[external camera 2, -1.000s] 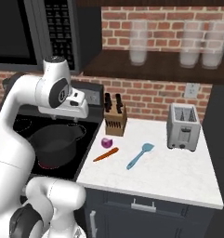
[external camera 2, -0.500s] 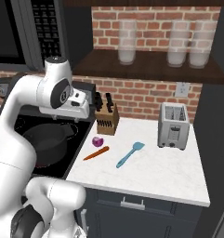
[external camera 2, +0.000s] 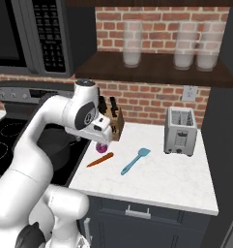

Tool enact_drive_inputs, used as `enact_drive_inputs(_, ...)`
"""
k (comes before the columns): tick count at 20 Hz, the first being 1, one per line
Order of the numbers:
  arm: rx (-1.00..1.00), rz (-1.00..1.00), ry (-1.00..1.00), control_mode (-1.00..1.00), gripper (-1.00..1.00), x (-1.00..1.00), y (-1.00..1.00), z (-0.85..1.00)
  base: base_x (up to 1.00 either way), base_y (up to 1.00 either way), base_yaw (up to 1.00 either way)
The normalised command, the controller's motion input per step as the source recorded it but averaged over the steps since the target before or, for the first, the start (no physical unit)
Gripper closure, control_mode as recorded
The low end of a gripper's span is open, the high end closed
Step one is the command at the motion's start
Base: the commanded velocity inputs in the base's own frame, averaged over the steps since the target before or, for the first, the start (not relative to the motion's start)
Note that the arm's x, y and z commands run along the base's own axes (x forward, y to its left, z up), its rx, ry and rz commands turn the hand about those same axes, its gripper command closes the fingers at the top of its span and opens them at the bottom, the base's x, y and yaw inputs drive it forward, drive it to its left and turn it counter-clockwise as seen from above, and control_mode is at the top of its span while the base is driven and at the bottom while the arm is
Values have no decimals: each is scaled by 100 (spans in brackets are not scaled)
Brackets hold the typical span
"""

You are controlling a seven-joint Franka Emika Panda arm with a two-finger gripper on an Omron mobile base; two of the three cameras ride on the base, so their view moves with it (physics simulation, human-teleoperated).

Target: Put the carrot and onion in the pot. Retrieve the spatula and lightly stir the vegetables in the pot.

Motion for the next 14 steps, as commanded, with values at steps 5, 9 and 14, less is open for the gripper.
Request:
enact_drive_inputs(5, 9, -36, 21, -100, -100, 72, -25, -100, 0, 0, 0)
enact_drive_inputs(9, 11, -26, 13, -100, -100, 100, 0, -83, 0, 0, 0)
enact_drive_inputs(14, 2, -15, 11, -100, -100, 93, 0, -57, 0, 0, 0)
